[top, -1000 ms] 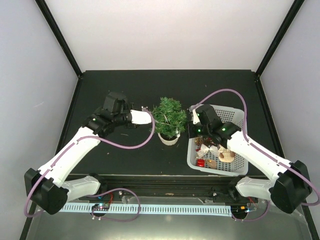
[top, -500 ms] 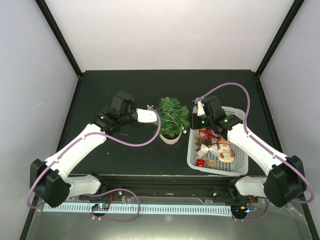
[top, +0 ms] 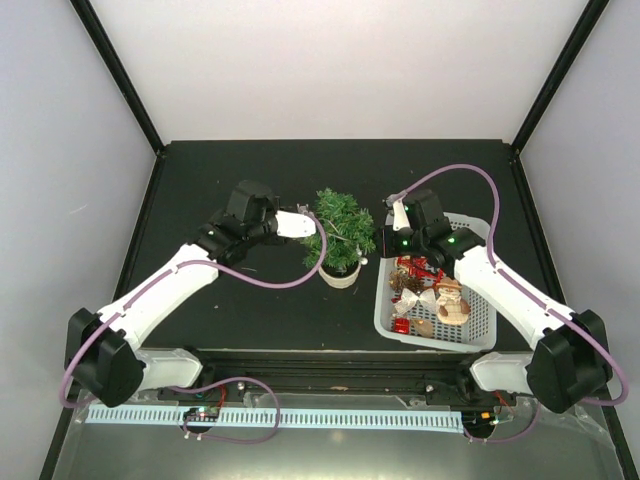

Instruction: Decorate the small christmas tree

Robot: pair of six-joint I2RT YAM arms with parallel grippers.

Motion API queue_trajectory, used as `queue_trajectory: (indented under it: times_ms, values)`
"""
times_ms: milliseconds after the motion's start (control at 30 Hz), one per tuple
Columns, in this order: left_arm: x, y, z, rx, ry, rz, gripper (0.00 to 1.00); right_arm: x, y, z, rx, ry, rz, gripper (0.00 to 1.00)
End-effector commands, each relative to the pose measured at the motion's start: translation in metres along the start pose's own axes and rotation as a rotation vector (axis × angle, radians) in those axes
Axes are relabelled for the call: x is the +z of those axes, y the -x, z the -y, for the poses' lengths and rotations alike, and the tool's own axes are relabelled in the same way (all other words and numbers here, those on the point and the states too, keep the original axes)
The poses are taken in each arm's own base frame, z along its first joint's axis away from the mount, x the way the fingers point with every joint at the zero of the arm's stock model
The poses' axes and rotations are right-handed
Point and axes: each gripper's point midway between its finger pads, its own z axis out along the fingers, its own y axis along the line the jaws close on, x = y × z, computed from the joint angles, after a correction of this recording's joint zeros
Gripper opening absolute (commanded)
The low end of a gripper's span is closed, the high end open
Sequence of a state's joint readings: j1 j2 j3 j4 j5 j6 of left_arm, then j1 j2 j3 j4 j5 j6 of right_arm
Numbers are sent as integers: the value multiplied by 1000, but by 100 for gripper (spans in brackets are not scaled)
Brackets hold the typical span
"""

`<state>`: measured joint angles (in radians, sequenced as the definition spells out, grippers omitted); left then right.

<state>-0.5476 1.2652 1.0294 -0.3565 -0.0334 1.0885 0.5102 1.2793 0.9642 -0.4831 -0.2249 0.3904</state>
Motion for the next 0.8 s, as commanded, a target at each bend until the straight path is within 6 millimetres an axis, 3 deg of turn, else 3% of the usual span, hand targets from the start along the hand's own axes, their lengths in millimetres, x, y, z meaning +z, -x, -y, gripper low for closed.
queue_trajectory:
  times_ms: [0, 167, 367, 633, 767]
  values:
    - [-11, 9, -33, 45, 159, 20, 2, 0, 12, -9, -12, 44, 31, 27]
    - [0, 12, -32, 27, 194, 53, 2, -1, 13, -12, -12, 61, 32, 27]
    - [13, 16, -13, -21, 171, 105, 2, 0, 9, -10, -12, 56, 30, 27]
    - [7, 29, -2, -75, 189, 236, 1, -2, 7, -9, -13, 57, 29, 27]
    - [11, 19, -24, -60, 328, 180, 1, -2, 6, -11, -12, 67, 28, 27]
